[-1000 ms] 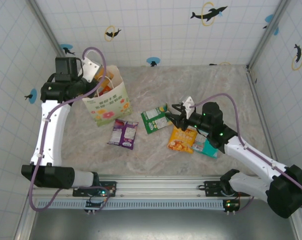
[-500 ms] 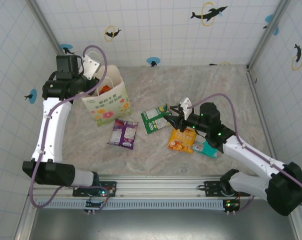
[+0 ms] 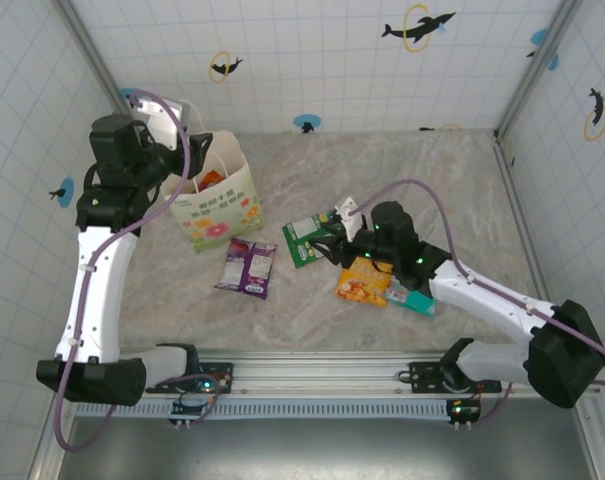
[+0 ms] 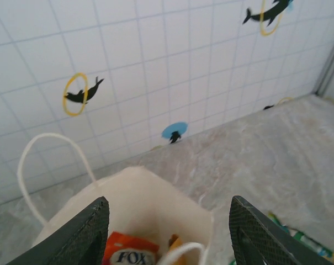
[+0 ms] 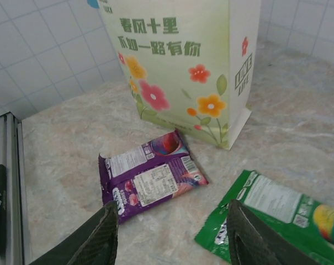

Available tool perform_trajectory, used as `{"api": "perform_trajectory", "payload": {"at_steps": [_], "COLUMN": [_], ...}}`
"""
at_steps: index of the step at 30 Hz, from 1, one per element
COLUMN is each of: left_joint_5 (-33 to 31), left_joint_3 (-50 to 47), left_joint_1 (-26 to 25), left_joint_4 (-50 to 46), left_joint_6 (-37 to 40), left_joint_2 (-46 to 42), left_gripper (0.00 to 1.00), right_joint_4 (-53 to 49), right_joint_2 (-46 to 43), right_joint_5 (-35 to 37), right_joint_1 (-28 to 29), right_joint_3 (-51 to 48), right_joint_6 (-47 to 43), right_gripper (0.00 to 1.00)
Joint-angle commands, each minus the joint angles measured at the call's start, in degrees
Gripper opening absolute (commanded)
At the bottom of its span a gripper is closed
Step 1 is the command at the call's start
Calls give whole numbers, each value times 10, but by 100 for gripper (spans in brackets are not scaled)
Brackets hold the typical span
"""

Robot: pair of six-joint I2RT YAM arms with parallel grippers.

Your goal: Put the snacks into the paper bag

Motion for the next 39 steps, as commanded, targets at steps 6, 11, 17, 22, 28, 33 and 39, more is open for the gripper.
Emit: {"api": "perform_trajectory", "payload": {"at_steps": [6, 11, 17, 22, 28, 33, 39], "left_joint_5": [130, 182, 231, 205, 133, 98, 106], "left_joint_3": [-87, -155, -217, -259, -284, -311, -336], "left_joint_1": [1, 0, 0, -1, 0, -1, 0], "left_joint_4": [29, 23, 10, -27, -109, -135, -157], "left_joint_6": [-80, -103, -122, -148, -184, -225, -268], "left_joint_2": [-80, -123, -167, -190, -180, -176, -159], "left_gripper": [61, 61, 61, 61, 59, 57, 55], "right_joint_4": [-28, -33, -21, -6, 25, 48, 94], "right_joint_2": [62, 109, 177, 239, 289, 328, 370], "right_joint_5": [94, 128, 195, 197, 210, 187, 164], "right_joint_1": [67, 119, 163, 169, 163, 158, 160], "right_joint_3": [50, 65, 83, 107, 97, 108, 113], "right_joint_6": [210, 341, 478, 529, 583, 603, 630], "right_gripper": [52, 52, 52, 52, 52, 53, 52]}}
